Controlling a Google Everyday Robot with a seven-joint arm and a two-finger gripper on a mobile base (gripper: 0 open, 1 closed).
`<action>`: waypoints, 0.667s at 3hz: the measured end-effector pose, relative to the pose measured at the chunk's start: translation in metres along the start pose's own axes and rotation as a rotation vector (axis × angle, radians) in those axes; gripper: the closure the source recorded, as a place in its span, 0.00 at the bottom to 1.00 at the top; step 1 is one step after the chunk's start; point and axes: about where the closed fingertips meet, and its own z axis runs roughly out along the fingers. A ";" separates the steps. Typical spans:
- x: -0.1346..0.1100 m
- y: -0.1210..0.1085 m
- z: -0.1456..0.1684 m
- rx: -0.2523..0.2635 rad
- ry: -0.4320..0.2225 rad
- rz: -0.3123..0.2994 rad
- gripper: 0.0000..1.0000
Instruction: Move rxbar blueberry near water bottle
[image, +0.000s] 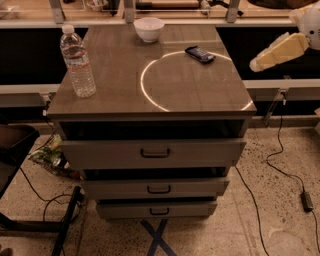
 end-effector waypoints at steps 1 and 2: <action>-0.002 -0.025 0.019 0.029 -0.127 0.051 0.00; 0.001 -0.039 0.028 0.049 -0.191 0.088 0.00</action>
Offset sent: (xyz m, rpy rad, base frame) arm 0.0597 -0.0262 -0.0042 0.2537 -0.1580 -0.0613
